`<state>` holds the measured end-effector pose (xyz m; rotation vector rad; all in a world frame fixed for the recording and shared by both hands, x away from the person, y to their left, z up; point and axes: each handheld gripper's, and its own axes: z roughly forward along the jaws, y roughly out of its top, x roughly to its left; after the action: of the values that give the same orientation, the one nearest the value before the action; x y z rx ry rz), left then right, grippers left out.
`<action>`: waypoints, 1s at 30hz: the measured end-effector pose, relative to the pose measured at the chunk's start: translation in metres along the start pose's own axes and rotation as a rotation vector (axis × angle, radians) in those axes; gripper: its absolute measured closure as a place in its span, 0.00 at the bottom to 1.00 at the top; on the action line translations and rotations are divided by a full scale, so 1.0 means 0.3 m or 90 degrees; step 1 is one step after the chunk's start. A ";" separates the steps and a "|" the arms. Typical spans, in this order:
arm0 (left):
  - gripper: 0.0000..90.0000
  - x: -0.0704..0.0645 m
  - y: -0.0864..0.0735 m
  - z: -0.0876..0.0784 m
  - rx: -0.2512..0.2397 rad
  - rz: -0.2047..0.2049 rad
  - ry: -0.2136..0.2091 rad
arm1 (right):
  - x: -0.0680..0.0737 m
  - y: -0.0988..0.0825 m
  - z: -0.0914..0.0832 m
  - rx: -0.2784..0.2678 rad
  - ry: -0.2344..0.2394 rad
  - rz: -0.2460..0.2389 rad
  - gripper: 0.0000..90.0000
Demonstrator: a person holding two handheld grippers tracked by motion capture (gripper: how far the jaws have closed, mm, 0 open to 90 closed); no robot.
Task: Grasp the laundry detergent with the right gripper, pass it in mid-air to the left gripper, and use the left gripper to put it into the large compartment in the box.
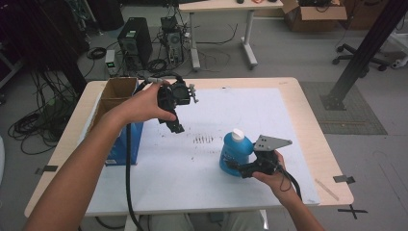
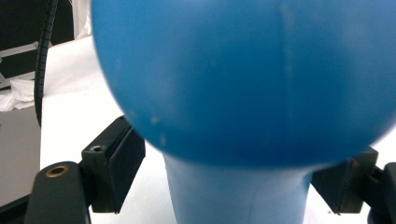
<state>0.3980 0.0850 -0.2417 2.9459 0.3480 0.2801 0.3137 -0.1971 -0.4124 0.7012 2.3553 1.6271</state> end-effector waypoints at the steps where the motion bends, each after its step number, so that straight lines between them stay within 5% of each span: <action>1: 0.08 0.000 0.000 0.000 0.000 0.001 0.000 | 0.000 0.000 0.000 0.000 -0.001 0.000 0.22; 30: 0.09 0.003 -0.009 0.000 -0.002 -0.002 0.001 | 0.003 -0.001 -0.002 -0.008 -0.004 -0.007 0.40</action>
<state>0.3982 0.0878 -0.2419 2.9422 0.3523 0.2815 0.3126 -0.1972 -0.4123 0.6891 2.3377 1.6317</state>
